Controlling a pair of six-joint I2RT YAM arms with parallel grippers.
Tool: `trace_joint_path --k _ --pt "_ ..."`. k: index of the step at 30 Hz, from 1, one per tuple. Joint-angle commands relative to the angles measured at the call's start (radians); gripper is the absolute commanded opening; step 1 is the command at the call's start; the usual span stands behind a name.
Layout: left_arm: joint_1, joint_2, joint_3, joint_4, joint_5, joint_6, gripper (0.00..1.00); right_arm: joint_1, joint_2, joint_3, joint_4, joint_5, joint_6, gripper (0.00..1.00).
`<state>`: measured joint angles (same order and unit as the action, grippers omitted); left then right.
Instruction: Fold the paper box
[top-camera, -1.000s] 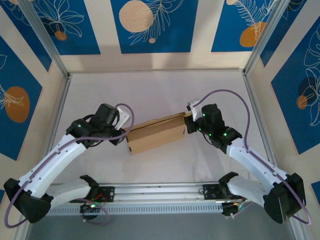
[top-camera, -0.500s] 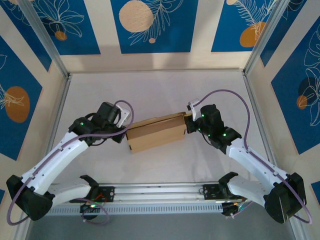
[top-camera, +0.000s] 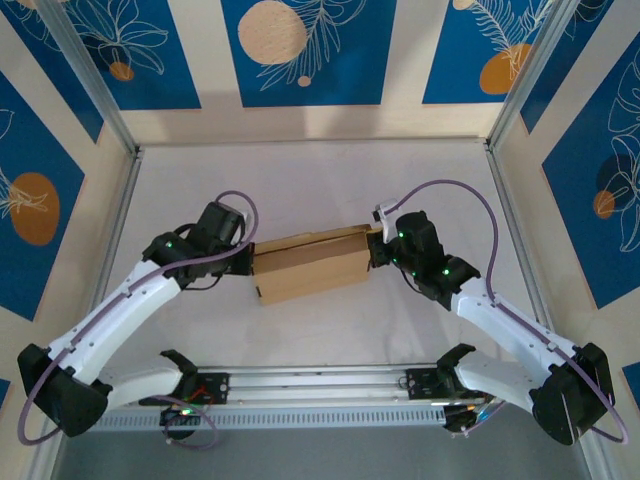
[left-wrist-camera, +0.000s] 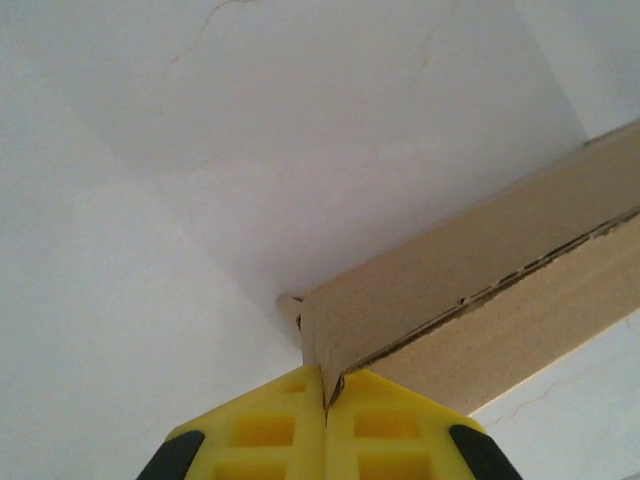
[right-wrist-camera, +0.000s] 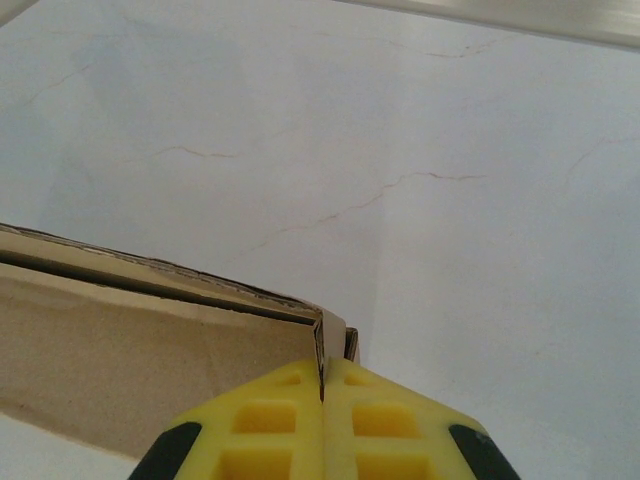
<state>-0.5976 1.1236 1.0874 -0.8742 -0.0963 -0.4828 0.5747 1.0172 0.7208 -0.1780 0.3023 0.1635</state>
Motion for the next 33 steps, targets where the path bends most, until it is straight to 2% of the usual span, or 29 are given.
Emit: trace_joint_path --k 1,7,15,33 --pt "0.011 0.031 0.016 -0.04 -0.043 -0.165 0.0 0.024 0.014 -0.052 -0.145 -0.003 0.04 0.0" --pt "0.018 0.041 0.027 -0.06 -0.055 -0.3 0.0 0.045 0.014 -0.061 -0.147 0.02 0.063 0.0" --pt "0.026 0.038 -0.003 -0.041 -0.053 -0.363 0.0 0.055 0.008 -0.072 -0.144 0.041 0.066 0.0" --pt "0.027 -0.107 -0.195 0.075 -0.026 -0.281 0.0 0.054 -0.018 -0.087 -0.104 0.043 0.059 0.0"
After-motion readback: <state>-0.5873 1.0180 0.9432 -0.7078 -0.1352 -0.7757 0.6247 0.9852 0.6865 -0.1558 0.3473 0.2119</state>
